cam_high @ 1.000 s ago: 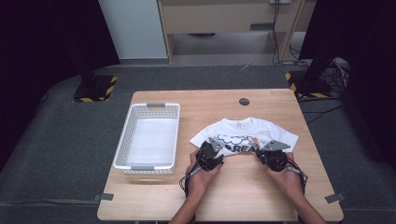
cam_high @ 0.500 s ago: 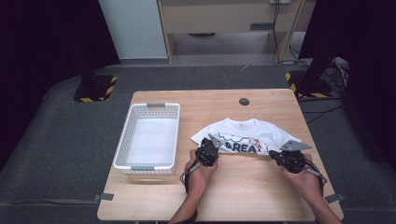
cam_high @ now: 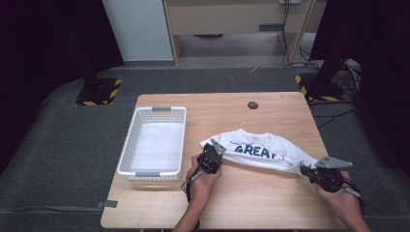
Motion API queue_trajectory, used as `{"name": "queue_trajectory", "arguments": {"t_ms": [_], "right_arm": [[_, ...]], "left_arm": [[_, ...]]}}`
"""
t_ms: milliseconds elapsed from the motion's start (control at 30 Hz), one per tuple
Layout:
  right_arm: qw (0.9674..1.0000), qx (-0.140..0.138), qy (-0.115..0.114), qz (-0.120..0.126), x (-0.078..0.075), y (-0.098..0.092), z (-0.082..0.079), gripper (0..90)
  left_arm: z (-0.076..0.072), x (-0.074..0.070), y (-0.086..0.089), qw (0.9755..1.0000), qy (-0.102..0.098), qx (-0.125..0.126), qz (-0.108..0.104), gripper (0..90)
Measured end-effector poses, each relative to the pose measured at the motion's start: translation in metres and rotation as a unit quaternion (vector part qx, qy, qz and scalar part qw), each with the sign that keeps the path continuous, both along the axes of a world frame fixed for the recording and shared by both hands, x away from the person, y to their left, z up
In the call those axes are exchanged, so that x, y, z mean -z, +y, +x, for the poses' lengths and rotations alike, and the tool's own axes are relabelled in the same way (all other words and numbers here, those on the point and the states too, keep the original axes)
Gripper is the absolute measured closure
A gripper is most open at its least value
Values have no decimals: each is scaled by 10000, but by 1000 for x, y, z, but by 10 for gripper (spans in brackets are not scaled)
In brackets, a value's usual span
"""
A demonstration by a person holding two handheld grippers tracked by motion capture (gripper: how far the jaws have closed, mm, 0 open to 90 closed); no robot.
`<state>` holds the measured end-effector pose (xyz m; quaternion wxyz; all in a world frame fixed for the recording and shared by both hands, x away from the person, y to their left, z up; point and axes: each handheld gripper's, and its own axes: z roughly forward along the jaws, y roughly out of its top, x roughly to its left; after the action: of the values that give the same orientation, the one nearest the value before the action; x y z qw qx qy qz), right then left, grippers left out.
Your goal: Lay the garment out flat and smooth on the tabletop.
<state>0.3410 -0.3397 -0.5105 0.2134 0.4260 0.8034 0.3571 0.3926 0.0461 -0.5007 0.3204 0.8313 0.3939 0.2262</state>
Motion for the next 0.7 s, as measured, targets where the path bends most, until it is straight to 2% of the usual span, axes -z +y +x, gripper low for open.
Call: {"name": "queue_trajectory", "arguments": {"t_ms": [67, 133, 167, 233, 400, 533, 600, 700], "right_arm": [[10000, 38, 39, -2, 3, -3, 1, 881], [9999, -31, 145, -11, 7, -1, 2, 876], [9999, -64, 120, -23, 7, 0, 1, 870], [10000, -54, 51, 43, 3, 1, -2, 832], [9997, -50, -34, 218, -7, 6, -14, 667], [9992, -53, -59, 388, -12, 15, -23, 632], [9992, -47, -41, 394, -11, 22, -26, 625], [9996, -88, 8, 253, -5, 33, -28, 612]], "left_arm": [[-4, 3, 0, 9999, 91, 62, -72, 866], [-11, 6, -2, 9998, 108, 173, -10, 864], [-15, 6, -2, 9997, 116, 222, 25, 864], [-21, 7, -2, 9995, 124, 285, 23, 862], [-33, 7, -1, 9990, 136, 435, 25, 859], [-38, 9, -1, 9987, 154, 480, 27, 858], [-38, 10, -1, 9987, 168, 473, 3, 858], [-40, 12, -1, 9986, 186, 486, 15, 858]]}}
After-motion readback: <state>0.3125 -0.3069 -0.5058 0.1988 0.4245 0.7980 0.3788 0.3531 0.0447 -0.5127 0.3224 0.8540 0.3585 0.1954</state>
